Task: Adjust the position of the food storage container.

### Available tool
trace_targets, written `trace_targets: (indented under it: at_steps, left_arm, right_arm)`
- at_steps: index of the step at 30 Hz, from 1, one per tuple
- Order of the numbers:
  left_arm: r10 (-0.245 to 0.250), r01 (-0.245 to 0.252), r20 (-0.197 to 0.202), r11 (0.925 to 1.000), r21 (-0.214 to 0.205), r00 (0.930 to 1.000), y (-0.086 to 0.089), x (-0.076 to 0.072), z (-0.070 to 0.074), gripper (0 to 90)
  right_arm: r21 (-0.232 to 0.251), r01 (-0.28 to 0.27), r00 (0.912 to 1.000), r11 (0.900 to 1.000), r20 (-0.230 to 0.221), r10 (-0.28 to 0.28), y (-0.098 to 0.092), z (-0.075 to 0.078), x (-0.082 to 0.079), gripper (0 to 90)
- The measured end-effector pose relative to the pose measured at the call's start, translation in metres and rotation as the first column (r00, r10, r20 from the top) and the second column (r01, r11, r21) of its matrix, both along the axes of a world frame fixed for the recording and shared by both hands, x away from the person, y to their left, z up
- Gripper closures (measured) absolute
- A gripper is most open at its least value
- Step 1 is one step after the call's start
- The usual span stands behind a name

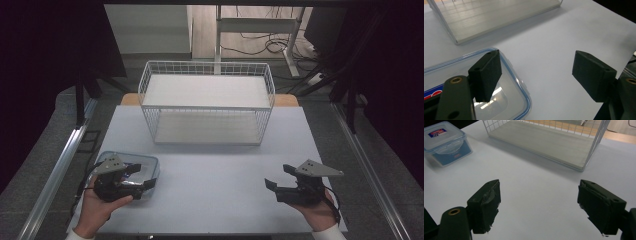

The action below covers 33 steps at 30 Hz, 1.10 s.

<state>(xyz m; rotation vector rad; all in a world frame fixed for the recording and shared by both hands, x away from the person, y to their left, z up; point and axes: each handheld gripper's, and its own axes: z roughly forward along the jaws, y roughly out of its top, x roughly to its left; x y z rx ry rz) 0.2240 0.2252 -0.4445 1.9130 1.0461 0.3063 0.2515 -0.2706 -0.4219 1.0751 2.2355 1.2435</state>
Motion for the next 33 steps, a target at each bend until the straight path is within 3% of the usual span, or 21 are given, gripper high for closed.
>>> trace_targets:
  at_steps: [18,28,33]
  left_arm:
    - [0.025,-0.025,0.020,0.9997,0.002,0.9995,0.0040,-0.0093,0.0026,23.0]
    - [0.036,-0.036,0.010,0.9992,0.016,0.9993,0.0028,-0.0054,0.0013,22.7]
    - [0.055,-0.055,0.009,0.9985,0.001,0.9984,0.0096,-0.0078,0.0063,22.3]
  right_arm:
    - [-0.024,-0.003,0.9998,0.9997,-0.017,0.002,0.0023,-0.0039,-0.0003,20.9]
    - [-0.023,-0.006,0.9997,0.9997,-0.026,0.006,0.0022,-0.0038,0.0021,21.7]
    - [-0.025,-0.002,0.9996,0.9997,-0.028,0.001,0.0041,-0.0028,0.0002,21.9]
